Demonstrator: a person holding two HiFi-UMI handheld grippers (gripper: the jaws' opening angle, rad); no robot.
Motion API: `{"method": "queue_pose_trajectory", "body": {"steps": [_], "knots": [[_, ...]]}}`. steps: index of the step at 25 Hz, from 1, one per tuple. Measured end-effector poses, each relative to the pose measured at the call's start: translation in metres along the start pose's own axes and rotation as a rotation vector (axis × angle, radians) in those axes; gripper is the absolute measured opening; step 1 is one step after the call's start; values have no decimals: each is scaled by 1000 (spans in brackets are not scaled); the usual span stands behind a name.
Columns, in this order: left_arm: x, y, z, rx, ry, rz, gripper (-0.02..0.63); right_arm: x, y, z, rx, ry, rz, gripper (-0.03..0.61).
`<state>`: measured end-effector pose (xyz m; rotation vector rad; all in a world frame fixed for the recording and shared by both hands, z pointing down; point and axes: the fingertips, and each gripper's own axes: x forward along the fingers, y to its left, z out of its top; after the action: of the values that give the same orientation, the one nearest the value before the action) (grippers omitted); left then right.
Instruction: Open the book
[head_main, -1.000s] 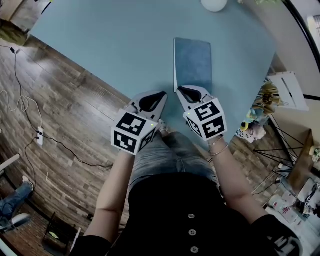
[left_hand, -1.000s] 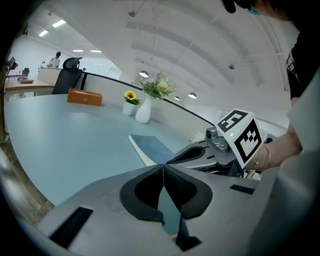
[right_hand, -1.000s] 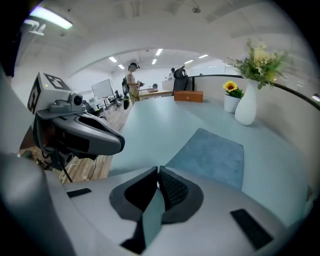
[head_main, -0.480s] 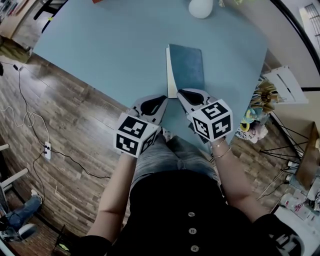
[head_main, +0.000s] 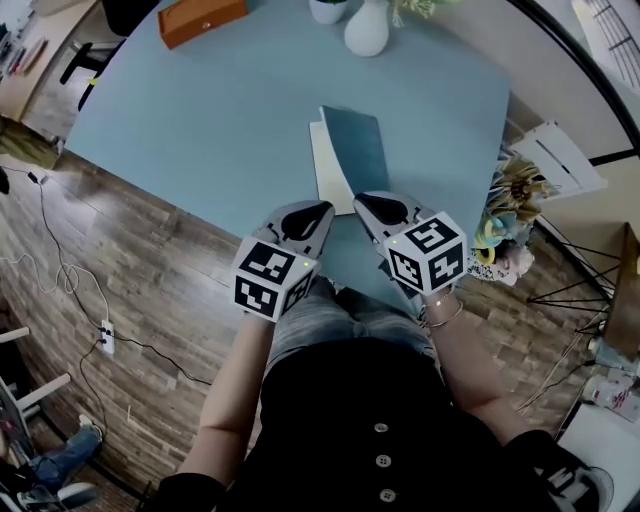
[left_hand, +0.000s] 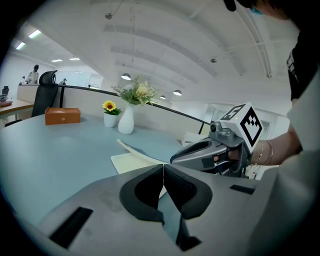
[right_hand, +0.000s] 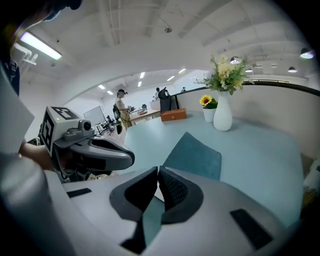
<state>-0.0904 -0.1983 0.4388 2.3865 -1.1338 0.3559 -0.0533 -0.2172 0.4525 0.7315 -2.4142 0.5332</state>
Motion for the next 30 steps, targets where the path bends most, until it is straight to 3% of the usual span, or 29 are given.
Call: {"method": "queue_pose_trajectory", "body": {"steps": [30], "knots": [[61,-45,38,128,42,-134,14,-89,-80,-2,199,-174,-187,18]]}}
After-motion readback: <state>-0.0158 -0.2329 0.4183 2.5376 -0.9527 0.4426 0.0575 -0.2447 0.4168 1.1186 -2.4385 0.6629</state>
